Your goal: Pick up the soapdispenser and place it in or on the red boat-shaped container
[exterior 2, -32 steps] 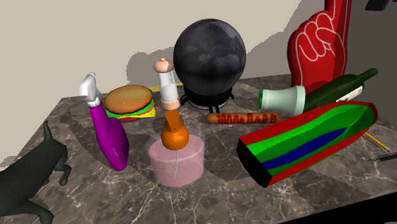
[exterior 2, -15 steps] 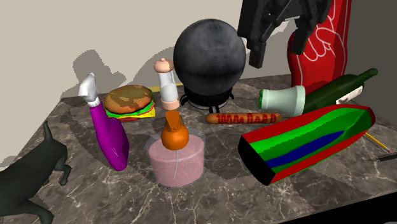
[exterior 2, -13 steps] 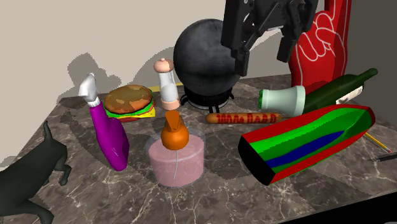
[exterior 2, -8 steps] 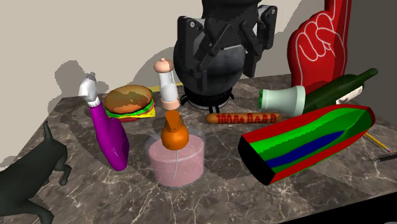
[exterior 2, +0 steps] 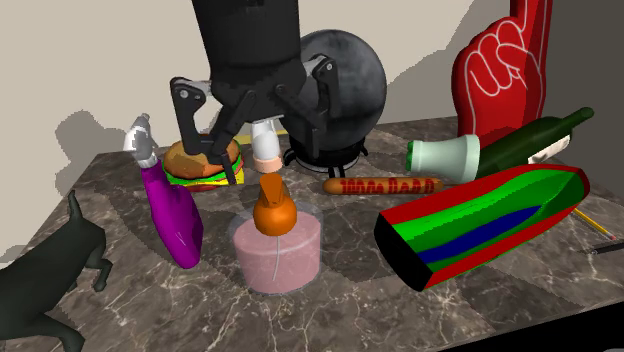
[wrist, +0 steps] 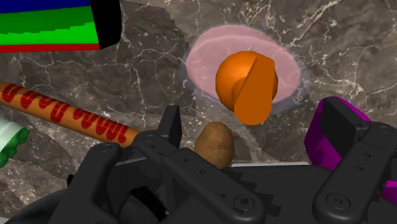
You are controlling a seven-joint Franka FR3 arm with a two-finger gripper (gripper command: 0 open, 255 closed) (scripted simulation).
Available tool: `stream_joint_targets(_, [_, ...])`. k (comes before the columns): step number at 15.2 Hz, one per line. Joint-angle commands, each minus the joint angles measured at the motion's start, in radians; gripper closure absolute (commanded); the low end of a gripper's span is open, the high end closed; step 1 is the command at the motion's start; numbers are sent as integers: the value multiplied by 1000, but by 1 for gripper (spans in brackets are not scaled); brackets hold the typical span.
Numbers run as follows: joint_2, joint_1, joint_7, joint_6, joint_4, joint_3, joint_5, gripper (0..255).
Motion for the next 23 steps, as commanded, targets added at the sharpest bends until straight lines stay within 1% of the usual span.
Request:
stream_joint_targets(1, [18, 4, 13, 24, -5, 4, -7, 0])
stream_joint_targets(7, [42, 5, 20, 96, -56, 5, -18, 0])
stream_joint_targets(14, [42, 5, 20, 96, -56, 5, -18, 0])
stream_joint_targets(15, [42, 5, 20, 96, -56, 5, -18, 255])
stream_joint_targets(23, [41, 5, 20, 97, -58, 5, -17, 255])
